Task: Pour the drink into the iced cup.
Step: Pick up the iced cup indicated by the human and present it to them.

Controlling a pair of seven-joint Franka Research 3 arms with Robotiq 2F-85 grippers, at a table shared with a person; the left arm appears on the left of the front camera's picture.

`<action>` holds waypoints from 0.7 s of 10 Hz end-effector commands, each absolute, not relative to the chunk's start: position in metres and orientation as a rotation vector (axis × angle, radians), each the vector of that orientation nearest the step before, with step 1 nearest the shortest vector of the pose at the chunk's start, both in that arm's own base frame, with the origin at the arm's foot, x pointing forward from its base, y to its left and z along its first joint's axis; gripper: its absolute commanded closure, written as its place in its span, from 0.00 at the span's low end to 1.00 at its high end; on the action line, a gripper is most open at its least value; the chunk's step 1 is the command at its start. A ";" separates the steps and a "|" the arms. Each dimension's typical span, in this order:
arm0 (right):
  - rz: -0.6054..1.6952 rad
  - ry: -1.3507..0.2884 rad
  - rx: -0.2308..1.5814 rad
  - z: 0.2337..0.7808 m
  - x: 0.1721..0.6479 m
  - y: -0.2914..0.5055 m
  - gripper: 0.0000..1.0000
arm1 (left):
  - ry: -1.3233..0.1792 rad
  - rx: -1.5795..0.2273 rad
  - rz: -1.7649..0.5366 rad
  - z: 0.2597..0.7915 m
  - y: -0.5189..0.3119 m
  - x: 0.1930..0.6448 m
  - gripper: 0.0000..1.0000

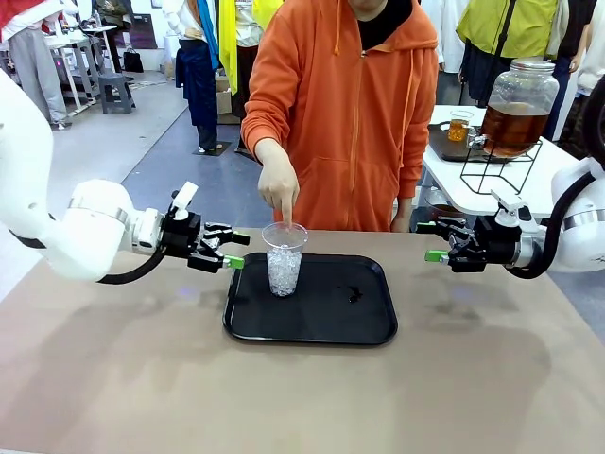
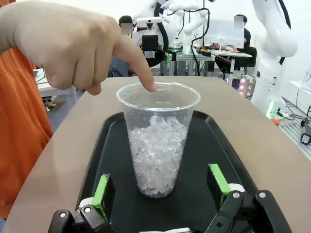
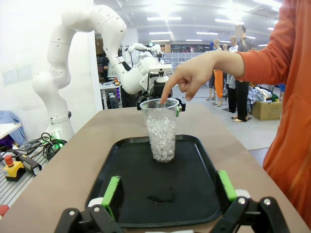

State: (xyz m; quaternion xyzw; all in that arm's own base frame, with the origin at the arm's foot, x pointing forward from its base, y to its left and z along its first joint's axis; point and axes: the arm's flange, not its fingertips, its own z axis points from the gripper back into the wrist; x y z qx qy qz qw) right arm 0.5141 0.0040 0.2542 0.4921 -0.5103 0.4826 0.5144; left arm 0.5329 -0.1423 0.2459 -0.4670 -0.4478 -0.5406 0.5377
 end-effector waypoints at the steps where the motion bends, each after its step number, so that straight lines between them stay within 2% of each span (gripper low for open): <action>1: 1.163 -1.223 1.185 0.259 0.517 0.006 0.00 | -1.110 -1.094 -1.276 0.238 -0.153 0.539 0.00; 7: 1.163 -1.223 1.185 0.259 0.517 0.006 0.00 | -1.116 -1.107 -1.262 0.231 -0.180 0.548 0.00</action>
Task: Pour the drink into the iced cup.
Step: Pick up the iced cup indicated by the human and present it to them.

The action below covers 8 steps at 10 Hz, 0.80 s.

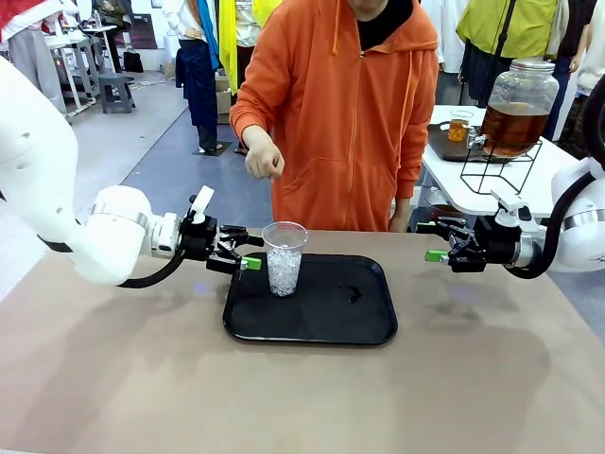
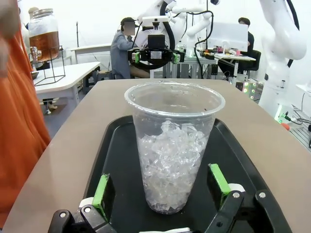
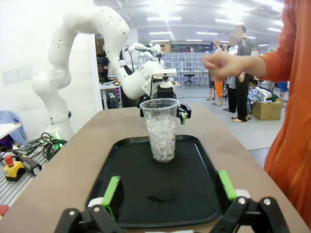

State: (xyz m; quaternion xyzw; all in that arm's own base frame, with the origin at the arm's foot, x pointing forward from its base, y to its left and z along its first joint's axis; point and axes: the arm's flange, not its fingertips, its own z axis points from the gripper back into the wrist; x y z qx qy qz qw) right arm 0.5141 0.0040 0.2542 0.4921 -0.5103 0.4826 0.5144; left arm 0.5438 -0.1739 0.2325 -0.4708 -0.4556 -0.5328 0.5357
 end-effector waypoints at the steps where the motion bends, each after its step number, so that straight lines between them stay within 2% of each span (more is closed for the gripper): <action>1: 1.163 -1.223 1.185 0.259 0.517 0.006 0.00 | -1.112 -1.115 -1.266 0.230 -0.184 0.548 0.00; 8: 1.163 -1.223 1.185 0.259 0.517 0.006 0.00 | -1.092 -1.164 -1.287 0.224 -0.206 0.540 0.00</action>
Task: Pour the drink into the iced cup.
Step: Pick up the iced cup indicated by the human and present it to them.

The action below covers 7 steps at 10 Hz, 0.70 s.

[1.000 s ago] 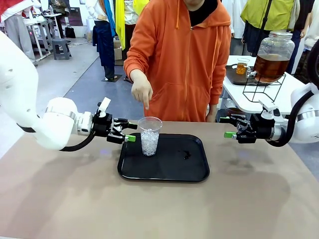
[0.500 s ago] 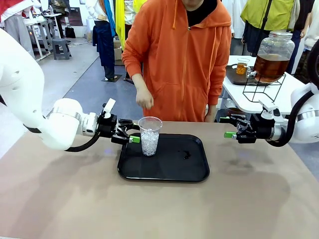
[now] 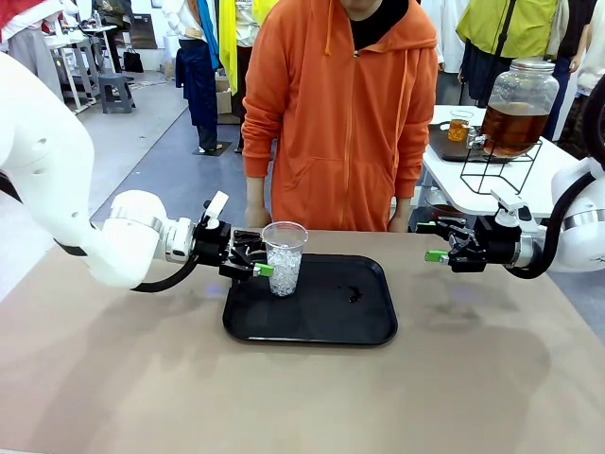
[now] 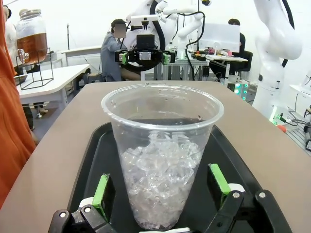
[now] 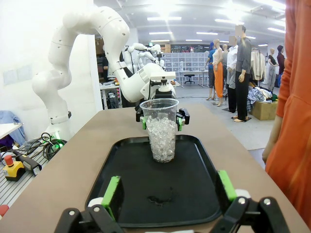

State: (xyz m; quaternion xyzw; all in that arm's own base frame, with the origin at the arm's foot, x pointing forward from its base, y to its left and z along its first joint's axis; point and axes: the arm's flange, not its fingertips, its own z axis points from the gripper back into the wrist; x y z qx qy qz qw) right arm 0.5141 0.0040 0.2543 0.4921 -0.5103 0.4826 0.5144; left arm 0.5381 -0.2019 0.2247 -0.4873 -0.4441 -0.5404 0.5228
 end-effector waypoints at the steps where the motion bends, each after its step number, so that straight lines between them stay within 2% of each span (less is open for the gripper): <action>1: 1.163 -1.223 1.185 0.259 0.517 0.006 0.00 | -1.094 -1.164 -1.281 0.223 -0.209 0.540 0.00; 7: 1.163 -1.223 1.185 0.259 0.517 0.006 0.00 | -1.078 -1.163 -1.263 0.220 -0.227 0.538 0.00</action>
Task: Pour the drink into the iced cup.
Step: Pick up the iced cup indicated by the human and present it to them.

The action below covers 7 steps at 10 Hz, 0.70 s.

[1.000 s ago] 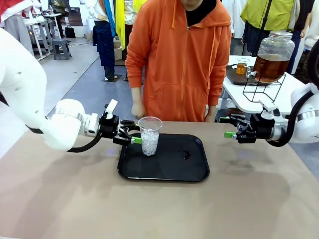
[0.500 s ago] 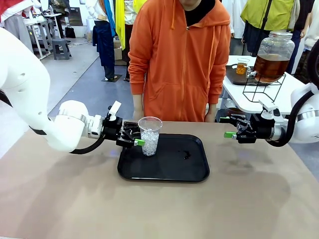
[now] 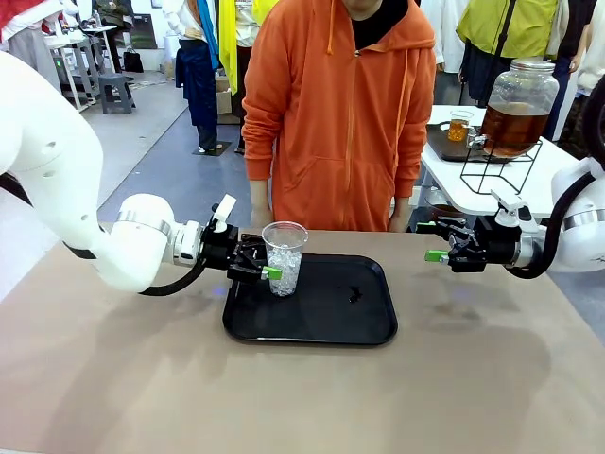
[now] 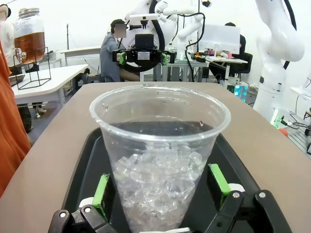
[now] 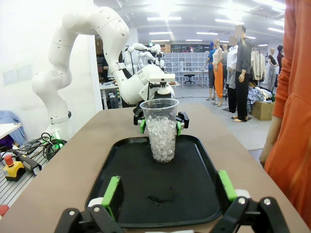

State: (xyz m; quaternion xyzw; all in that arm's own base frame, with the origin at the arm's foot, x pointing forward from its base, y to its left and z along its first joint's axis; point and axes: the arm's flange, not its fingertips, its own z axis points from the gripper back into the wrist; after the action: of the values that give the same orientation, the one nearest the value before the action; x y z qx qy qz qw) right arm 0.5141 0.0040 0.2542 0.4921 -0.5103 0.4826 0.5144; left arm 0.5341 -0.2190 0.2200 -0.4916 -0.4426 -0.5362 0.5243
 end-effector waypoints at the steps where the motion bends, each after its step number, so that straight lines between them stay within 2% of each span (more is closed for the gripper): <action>1: 1.163 -1.223 1.185 0.259 0.517 0.006 0.00 | -1.077 -1.163 -1.271 0.220 -0.230 0.538 0.00; 5: 1.163 -1.223 1.185 0.259 0.517 0.006 0.00 | -1.063 -1.170 -1.287 0.219 -0.233 0.537 0.00; 6: 1.163 -1.223 1.185 0.259 0.517 0.006 0.00 | -1.072 -1.156 -1.304 0.219 -0.233 0.537 0.19; 7: 1.163 -1.223 1.185 0.259 0.517 0.006 0.00 | -1.075 -1.161 -1.290 0.219 -0.232 0.537 0.19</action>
State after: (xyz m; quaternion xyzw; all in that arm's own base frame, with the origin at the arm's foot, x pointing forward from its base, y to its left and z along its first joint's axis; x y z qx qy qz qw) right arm 0.5141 0.0040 0.2542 0.4921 -0.5103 0.4826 0.5144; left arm 0.5344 -0.2279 0.2209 -0.4881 -0.4417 -0.5405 0.5239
